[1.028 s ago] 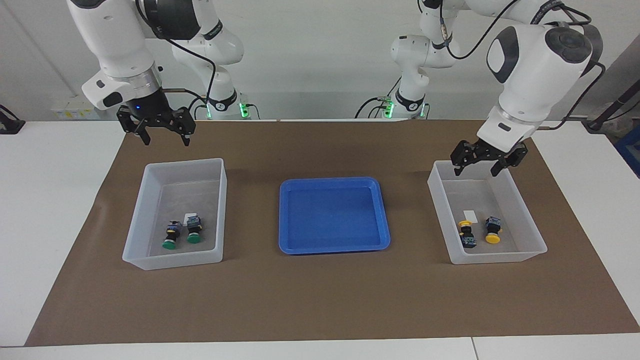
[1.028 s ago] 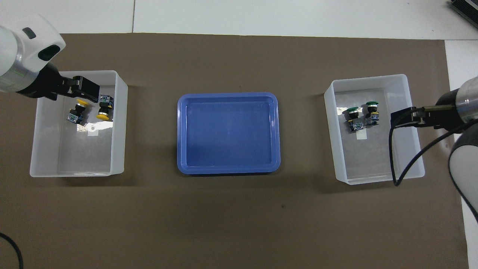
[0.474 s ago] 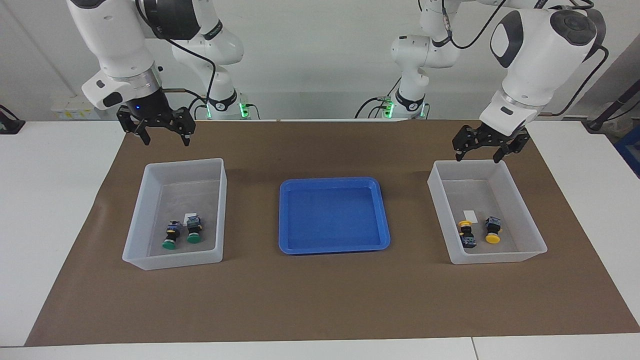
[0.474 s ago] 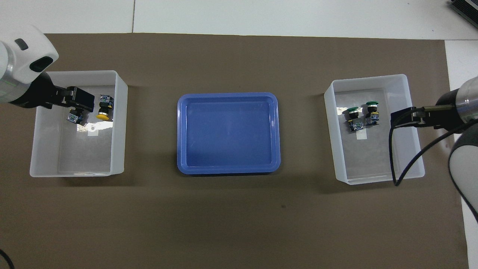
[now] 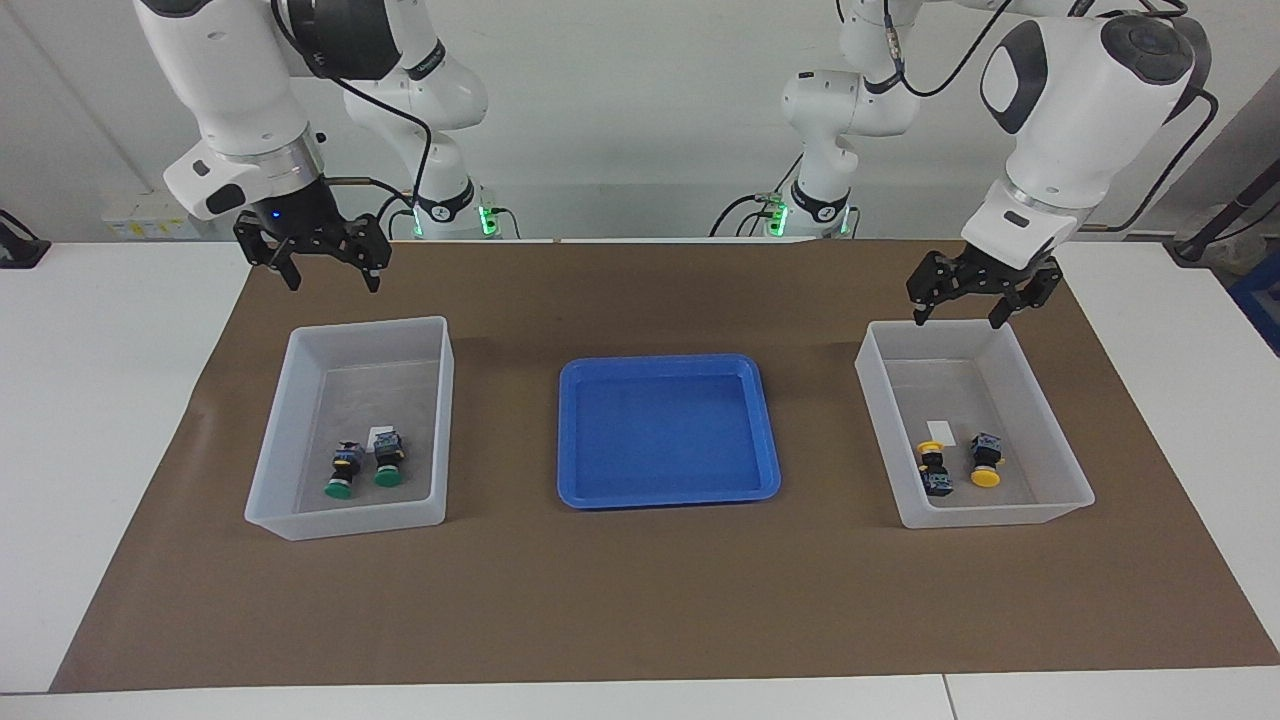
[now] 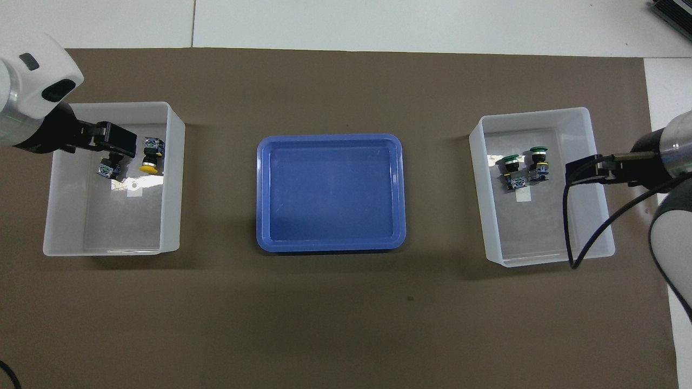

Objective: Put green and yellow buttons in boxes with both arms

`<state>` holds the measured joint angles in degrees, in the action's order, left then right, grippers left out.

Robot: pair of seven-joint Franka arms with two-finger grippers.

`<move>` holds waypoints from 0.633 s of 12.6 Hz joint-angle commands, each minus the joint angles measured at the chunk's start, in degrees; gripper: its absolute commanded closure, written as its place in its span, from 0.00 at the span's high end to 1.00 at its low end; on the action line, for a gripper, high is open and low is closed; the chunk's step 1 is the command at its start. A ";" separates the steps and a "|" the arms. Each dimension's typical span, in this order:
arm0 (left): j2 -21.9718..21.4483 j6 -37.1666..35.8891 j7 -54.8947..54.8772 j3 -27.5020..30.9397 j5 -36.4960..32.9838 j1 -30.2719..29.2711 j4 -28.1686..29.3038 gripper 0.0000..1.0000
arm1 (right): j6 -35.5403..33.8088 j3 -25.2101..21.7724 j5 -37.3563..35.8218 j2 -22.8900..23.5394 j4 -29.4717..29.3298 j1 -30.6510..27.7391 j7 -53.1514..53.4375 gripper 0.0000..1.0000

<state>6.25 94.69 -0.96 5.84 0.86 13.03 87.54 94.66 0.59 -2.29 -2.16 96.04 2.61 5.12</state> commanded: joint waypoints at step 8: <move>-2.12 1.90 0.43 0.05 -0.77 -0.29 2.55 1.00 | -0.88 0.64 1.77 0.31 -0.51 -1.11 -1.42 1.00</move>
<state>6.05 95.04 -0.89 6.04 0.86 12.98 87.74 94.66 0.59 -2.29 -2.16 96.04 2.61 5.12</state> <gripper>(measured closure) 0.000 0.000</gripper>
